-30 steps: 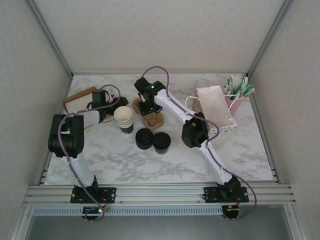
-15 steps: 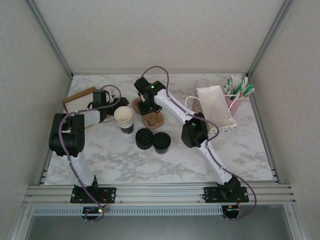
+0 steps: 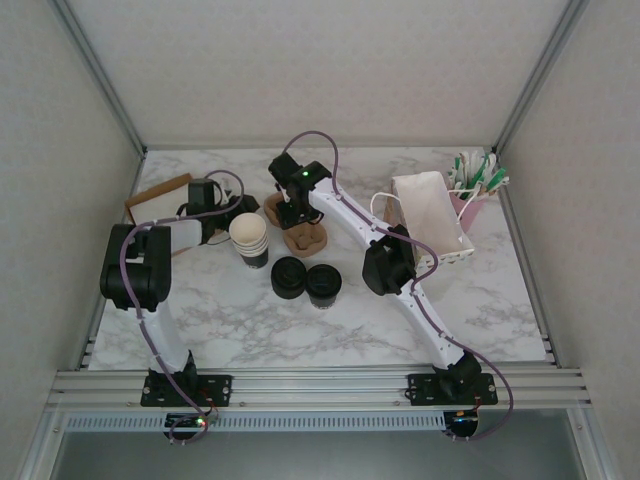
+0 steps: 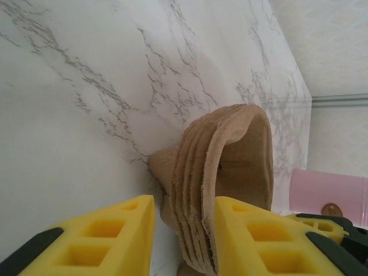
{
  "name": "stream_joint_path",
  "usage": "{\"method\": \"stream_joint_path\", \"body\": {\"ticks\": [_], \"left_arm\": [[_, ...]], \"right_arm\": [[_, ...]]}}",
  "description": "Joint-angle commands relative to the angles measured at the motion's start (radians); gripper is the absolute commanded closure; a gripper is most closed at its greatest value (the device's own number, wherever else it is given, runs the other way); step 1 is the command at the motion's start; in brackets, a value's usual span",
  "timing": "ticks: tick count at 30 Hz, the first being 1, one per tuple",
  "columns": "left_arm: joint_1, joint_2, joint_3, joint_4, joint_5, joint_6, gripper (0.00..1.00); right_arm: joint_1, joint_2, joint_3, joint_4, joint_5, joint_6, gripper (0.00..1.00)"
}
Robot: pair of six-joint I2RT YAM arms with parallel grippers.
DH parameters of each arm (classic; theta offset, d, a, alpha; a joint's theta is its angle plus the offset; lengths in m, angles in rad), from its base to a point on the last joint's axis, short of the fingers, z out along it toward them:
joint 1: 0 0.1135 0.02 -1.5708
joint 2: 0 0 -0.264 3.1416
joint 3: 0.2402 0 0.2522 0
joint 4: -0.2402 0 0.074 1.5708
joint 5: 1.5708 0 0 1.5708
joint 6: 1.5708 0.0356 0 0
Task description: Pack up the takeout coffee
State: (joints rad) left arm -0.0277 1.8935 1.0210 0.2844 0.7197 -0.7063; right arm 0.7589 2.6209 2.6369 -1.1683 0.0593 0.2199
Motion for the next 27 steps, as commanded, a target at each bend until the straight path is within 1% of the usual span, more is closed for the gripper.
{"method": "stream_joint_path", "body": {"ticks": [1, 8, 15, 27], "left_arm": [[-0.012, 0.013, 0.032, -0.016, 0.026, 0.022, 0.68], [-0.019, 0.019, 0.042, -0.021, 0.026, 0.025, 0.68], [-0.02, 0.021, 0.045, -0.027, 0.026, 0.028, 0.69], [-0.021, 0.026, 0.051, -0.03, 0.029, 0.033, 0.7]], "right_arm": [[-0.008, 0.035, 0.031, 0.006, 0.012, -0.013, 0.52], [-0.007, 0.035, 0.031, 0.011, 0.024, -0.016, 0.51], [-0.007, 0.021, 0.029, 0.035, 0.03, -0.022, 0.52], [-0.007, 0.044, 0.028, 0.041, 0.033, -0.023, 0.5]]}}
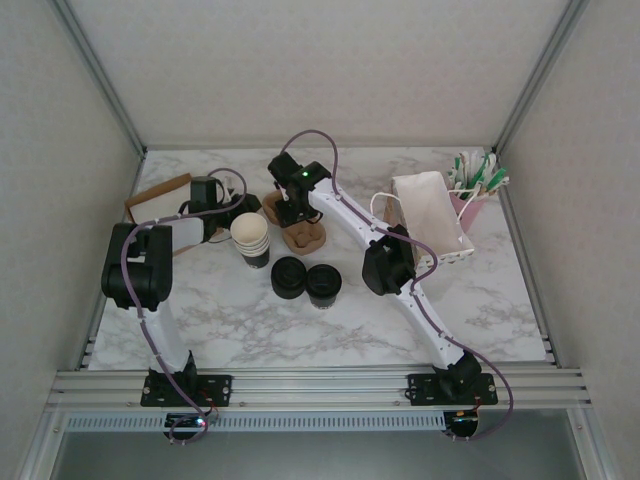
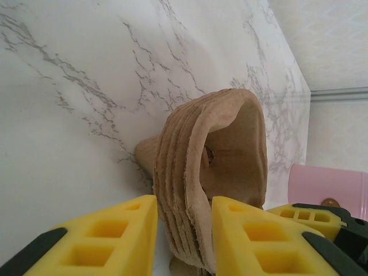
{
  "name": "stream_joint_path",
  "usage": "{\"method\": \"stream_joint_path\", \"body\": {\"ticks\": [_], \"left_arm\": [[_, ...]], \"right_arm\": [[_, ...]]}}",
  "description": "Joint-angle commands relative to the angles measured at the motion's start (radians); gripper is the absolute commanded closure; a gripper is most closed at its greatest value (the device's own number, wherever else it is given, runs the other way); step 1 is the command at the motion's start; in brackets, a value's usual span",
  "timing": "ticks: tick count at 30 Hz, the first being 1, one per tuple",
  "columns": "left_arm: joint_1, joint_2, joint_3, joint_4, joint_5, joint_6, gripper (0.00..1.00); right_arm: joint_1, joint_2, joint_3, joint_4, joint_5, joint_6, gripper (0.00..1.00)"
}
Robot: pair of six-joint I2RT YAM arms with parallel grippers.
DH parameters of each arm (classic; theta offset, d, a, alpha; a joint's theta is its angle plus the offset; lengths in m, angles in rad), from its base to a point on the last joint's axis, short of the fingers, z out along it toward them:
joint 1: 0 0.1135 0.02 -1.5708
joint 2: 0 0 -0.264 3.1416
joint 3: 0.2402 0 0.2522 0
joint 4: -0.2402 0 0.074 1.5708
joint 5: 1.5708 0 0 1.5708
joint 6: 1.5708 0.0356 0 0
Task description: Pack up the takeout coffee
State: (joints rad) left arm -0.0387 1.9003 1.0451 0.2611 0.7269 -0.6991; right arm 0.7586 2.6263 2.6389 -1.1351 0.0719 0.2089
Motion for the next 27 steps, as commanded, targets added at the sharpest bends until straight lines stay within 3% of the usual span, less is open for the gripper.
{"method": "stream_joint_path", "body": {"ticks": [1, 8, 27], "left_arm": [[-0.01, 0.019, 0.027, -0.008, 0.021, 0.026, 0.7], [-0.01, 0.014, 0.024, -0.009, 0.022, 0.027, 0.7], [-0.021, 0.022, 0.035, 0.01, 0.044, 0.021, 0.7]], "right_arm": [[-0.007, 0.04, 0.026, 0.009, 0.021, -0.011, 0.52], [-0.007, 0.018, 0.022, -0.006, 0.034, -0.009, 0.65], [-0.007, -0.146, -0.123, 0.027, 0.04, 0.015, 0.68]]}}
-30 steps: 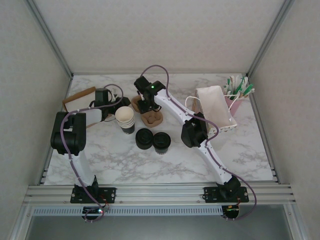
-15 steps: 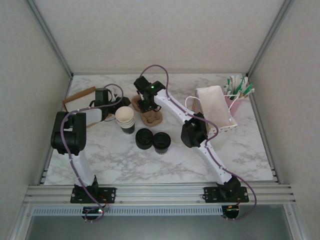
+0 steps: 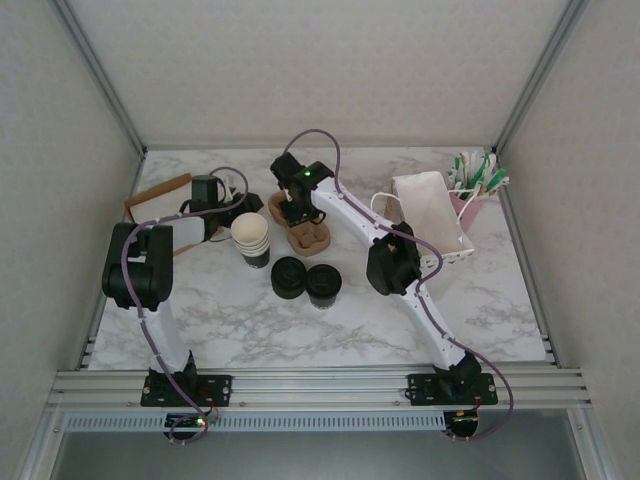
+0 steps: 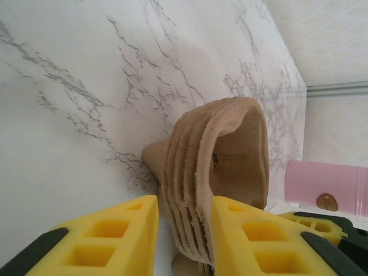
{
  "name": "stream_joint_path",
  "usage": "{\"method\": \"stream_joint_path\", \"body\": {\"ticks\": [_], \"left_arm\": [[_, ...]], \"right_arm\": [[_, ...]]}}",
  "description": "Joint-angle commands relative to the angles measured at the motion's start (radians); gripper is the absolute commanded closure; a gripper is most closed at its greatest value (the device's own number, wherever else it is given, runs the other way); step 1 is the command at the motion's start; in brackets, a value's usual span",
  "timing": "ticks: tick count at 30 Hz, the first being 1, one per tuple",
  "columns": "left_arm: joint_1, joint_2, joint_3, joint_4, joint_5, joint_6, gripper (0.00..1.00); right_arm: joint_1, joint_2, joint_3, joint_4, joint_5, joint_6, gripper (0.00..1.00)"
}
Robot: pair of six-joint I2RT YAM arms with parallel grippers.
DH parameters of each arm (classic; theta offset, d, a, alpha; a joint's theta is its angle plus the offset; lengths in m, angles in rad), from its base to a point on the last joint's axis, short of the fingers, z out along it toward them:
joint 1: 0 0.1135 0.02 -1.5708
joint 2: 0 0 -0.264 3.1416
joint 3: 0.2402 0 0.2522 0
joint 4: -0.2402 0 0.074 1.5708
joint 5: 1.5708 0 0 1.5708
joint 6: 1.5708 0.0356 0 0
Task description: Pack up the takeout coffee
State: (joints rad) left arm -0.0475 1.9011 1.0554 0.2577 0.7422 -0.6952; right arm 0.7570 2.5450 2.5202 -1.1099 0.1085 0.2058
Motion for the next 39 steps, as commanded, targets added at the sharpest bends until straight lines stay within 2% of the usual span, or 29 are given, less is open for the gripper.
{"method": "stream_joint_path", "body": {"ticks": [1, 10, 19, 26, 30, 39], "left_arm": [[-0.013, 0.021, 0.023, 0.022, 0.036, 0.013, 0.69], [-0.015, 0.024, 0.019, 0.066, 0.069, -0.012, 0.66], [-0.01, 0.013, -0.028, 0.169, 0.12, -0.058, 0.56], [-0.013, 0.036, -0.038, 0.249, 0.174, -0.098, 0.57], [-0.023, 0.057, -0.035, 0.299, 0.205, -0.132, 0.69], [-0.063, 0.083, 0.007, 0.301, 0.235, -0.14, 0.59]], "right_arm": [[-0.005, -0.067, -0.006, 0.001, -0.001, 0.02, 0.68], [-0.035, -0.087, -0.041, 0.015, -0.031, 0.032, 0.68], [-0.04, -0.063, -0.054, 0.027, -0.05, 0.038, 0.68], [-0.05, -0.066, -0.06, 0.034, -0.075, 0.055, 0.68], [-0.052, -0.066, -0.064, 0.035, -0.082, 0.055, 0.68], [-0.057, -0.077, -0.084, 0.046, -0.084, 0.06, 0.68]]}}
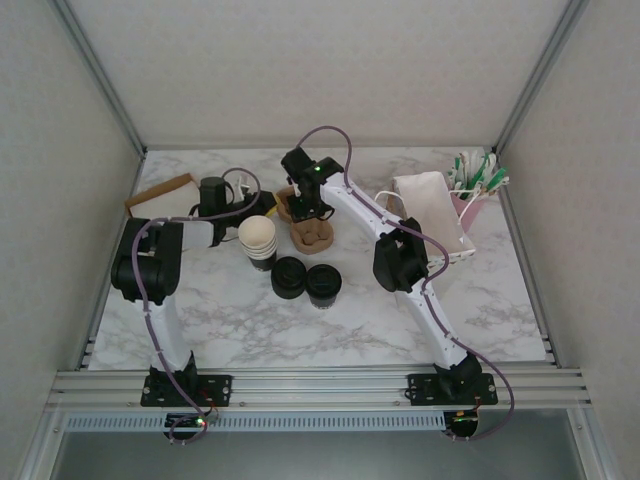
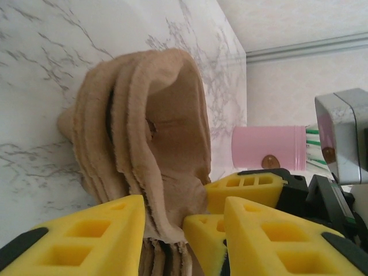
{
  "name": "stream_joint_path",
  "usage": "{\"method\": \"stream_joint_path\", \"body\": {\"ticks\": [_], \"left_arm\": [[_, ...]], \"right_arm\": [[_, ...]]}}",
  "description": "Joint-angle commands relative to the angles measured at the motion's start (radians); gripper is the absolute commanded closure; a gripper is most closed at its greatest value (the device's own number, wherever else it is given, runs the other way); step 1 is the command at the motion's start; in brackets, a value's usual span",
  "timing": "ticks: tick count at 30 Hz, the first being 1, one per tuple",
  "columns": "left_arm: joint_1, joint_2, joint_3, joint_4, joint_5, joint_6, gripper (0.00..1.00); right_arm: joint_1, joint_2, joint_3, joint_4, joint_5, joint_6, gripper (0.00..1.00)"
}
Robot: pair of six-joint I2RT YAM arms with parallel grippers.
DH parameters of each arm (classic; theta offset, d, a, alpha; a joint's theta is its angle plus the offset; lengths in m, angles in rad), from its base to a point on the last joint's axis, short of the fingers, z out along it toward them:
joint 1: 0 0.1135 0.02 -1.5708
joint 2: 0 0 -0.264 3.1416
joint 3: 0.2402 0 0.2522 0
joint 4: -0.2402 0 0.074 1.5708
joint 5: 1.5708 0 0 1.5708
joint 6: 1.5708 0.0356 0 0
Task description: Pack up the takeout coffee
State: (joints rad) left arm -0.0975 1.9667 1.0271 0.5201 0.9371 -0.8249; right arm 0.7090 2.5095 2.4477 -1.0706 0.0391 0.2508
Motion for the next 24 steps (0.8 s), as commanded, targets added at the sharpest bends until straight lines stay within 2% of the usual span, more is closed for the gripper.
{"method": "stream_joint_path", "body": {"ticks": [1, 7, 15, 24], "left_arm": [[-0.016, 0.02, 0.04, 0.04, 0.042, -0.013, 0.59], [-0.021, 0.032, 0.062, 0.028, 0.045, -0.013, 0.59], [-0.017, 0.054, 0.122, -0.094, 0.001, 0.063, 0.48], [-0.016, 0.091, 0.196, -0.165, -0.008, 0.089, 0.46]], "right_arm": [[-0.009, -0.044, -0.014, 0.008, -0.013, 0.015, 0.68], [-0.01, -0.046, -0.022, 0.01, -0.006, 0.014, 0.68], [-0.013, -0.061, -0.037, 0.017, 0.009, 0.018, 0.68], [-0.022, -0.077, -0.065, 0.027, 0.018, 0.024, 0.68]]}}
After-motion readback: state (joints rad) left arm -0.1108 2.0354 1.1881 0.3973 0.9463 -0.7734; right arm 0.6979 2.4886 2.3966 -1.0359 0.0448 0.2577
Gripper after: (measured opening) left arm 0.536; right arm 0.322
